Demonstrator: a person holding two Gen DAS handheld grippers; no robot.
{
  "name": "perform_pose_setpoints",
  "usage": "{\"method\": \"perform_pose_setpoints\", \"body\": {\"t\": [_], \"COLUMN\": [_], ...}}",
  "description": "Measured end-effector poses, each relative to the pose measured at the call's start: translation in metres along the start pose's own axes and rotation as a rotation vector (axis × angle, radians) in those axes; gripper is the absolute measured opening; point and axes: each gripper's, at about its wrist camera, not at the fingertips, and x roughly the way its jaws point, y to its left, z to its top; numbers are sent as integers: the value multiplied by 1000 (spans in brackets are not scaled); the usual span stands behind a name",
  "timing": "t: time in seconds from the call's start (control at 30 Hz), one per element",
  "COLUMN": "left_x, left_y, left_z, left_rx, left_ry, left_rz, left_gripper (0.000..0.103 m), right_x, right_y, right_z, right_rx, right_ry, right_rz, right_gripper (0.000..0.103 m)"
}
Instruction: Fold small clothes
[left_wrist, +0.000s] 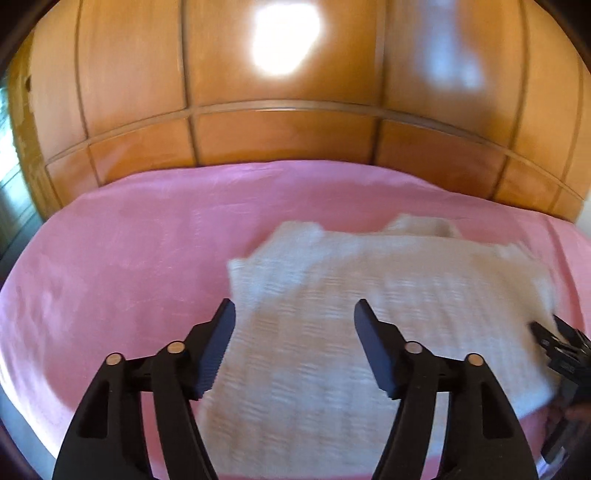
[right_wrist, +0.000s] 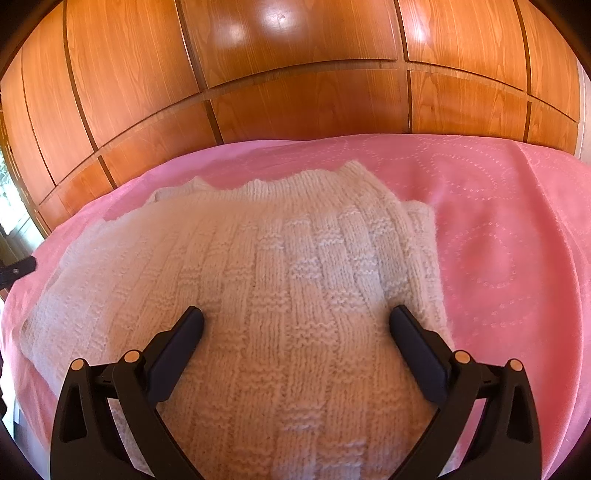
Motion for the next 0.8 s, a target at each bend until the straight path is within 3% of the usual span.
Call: {"method": "perform_pose_setpoints", "body": {"t": [0.17,0.37,0.63,0.8], "left_x": [-8,-8,-5,1], "left_y": [-22,-38,-55,-66], "left_z": [-8,-19,-27,-32], "left_rx": [22,73,97,118], "left_ry": [6,25,52,70], "left_rz": [-53,-73,-98,-120], "left_gripper": [67,67,67,67], "right_x": [-5,-23,-61,-44], "right_y": [8,4,-33,-45], "right_z": [0,6,24,22], "right_rx": [-11,17,133,148], "right_ry": [9,47,-19,30], "right_rz": [-28,0,8,-32], "right_gripper": [101,100,99,84]}}
